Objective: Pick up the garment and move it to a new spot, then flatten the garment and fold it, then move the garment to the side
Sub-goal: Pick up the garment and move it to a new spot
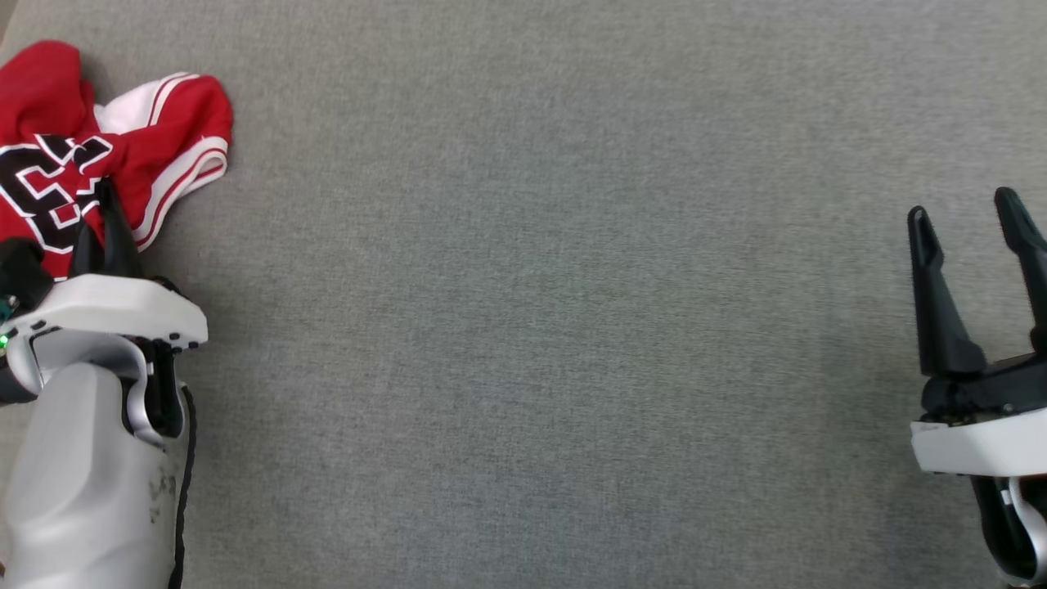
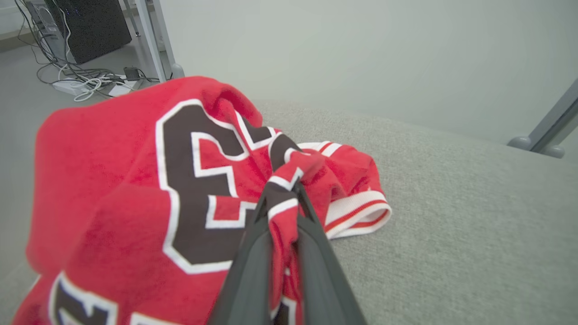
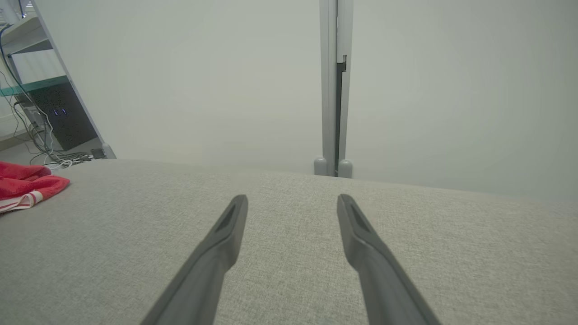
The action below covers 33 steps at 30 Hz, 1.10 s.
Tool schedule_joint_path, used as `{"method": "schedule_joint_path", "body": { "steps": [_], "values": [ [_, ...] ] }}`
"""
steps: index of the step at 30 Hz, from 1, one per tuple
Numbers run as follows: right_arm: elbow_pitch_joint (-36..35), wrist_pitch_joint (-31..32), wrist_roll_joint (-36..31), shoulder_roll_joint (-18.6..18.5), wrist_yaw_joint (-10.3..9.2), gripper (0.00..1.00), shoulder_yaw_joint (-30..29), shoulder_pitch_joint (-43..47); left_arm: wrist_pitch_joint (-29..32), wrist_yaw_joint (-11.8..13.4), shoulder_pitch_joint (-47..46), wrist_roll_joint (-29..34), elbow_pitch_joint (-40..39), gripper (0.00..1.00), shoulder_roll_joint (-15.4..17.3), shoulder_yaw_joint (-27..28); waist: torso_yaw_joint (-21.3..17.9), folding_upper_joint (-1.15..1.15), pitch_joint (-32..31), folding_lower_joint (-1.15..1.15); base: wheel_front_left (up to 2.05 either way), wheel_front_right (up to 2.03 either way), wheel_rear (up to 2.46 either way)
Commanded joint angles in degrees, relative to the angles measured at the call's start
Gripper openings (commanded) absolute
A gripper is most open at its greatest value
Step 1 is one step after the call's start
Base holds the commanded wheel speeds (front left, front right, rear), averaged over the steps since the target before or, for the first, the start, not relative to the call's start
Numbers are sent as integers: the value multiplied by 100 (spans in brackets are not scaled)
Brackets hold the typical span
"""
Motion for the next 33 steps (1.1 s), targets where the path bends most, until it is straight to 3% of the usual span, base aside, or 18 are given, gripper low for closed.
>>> {"method": "schedule_joint_path", "body": {
  "steps": [1,10,20,27,33],
  "values": [
    [51,-85,31,20,0,100,9,-11,-7,-12,94,94,-177,0,-6,48,-160,0,-187,0,0,0,0],
    [630,-507,94,326,0,100,193,310,-7,-124,1576,771,-2203,0,-437,-7,-708,0,-1000,0,0,0,0],
    [770,-441,89,409,0,100,312,772,452,-211,2833,909,-3729,0,-649,-1124,-1393,0,-1599,0,0,0,0],
    [684,-381,142,388,0,100,411,763,785,-391,2595,883,-3865,0,-694,-2086,-2068,0,-1488,0,0,0,0],
    [743,-518,227,479,0,100,426,603,804,-443,1767,891,-3176,0,-698,-2763,-2560,0,-1127,0,0,0,0]
  ]
}}
